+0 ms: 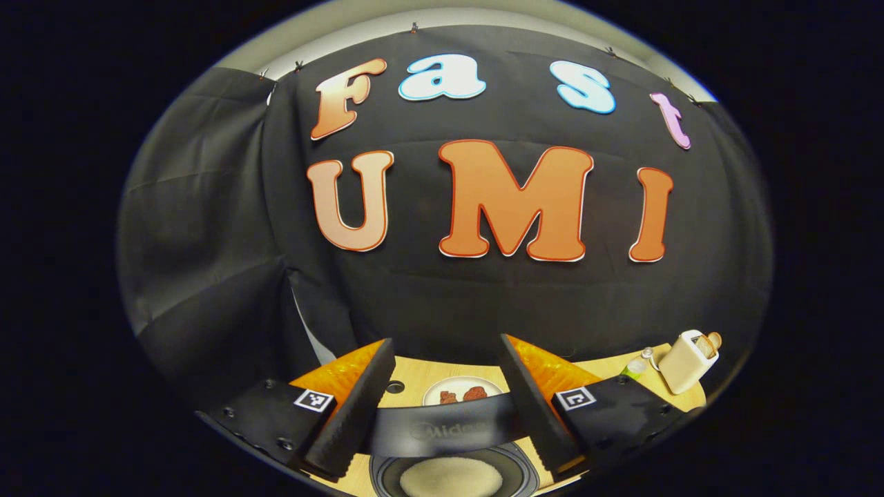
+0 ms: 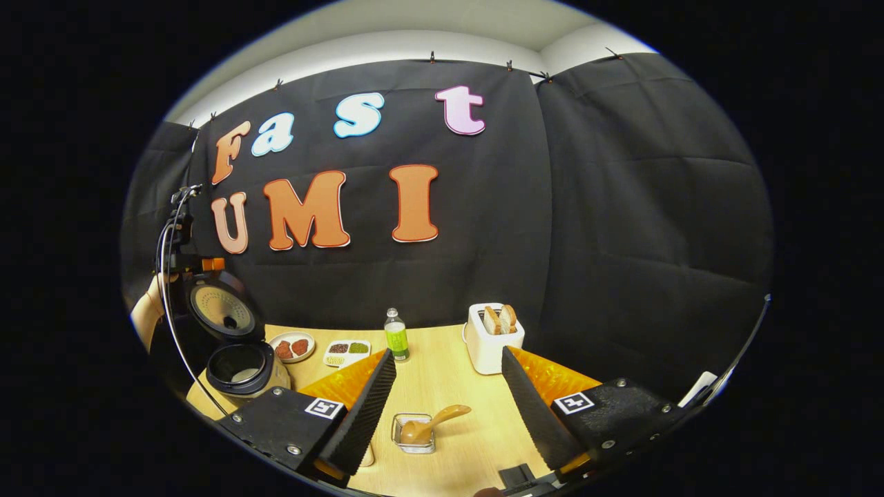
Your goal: Close the left gripper, press the button to open the rice cooker; take a wooden spoon from the chopstick holder with the right hand, scoop a spoonful of rice and pour it into the rice cooker, then put the wooden spoon back into the chopstick holder.
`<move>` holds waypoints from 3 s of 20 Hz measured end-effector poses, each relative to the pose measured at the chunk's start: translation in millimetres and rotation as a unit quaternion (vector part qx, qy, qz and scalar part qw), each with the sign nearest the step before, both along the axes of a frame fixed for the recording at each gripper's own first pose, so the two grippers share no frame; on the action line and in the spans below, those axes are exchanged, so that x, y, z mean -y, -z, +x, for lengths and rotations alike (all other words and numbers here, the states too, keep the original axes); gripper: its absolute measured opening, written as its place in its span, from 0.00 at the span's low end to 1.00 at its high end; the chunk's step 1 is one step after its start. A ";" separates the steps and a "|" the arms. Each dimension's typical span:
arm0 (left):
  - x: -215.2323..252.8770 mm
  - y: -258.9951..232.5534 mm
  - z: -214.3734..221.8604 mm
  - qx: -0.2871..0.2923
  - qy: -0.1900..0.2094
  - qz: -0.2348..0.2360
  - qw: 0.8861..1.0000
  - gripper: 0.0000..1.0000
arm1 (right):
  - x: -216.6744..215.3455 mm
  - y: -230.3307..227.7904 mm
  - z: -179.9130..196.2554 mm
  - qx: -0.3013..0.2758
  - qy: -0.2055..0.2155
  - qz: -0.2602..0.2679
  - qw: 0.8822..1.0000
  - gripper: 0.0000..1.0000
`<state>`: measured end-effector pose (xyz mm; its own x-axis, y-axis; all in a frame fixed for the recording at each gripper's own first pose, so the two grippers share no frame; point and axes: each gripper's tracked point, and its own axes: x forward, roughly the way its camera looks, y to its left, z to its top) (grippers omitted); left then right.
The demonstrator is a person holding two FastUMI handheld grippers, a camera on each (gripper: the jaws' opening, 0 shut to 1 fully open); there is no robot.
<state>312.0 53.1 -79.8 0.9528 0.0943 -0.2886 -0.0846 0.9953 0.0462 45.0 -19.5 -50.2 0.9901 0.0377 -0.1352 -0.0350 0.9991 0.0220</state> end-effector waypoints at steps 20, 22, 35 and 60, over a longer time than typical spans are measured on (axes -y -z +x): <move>30.5 151.9 -165.3 -0.060 -0.016 0.007 0.998 0.96 | 0.4 43.9 -14.7 -0.047 -0.054 0.006 0.997 0.95; 30.9 161.1 -168.0 -0.060 -0.017 0.009 0.998 1.00 | 4.4 48.7 -15.6 -0.052 -0.053 0.006 0.997 0.95; 34.1 194.8 -178.6 -0.051 -0.008 0.023 0.998 0.99 | 24.9 78.4 -11.7 -0.081 -0.037 -0.003 0.996 0.95; 4.3 -151.4 -274.3 0.113 -0.012 0.015 0.993 0.96 | 11.1 -70.8 17.4 0.075 -0.044 -0.063 0.994 0.95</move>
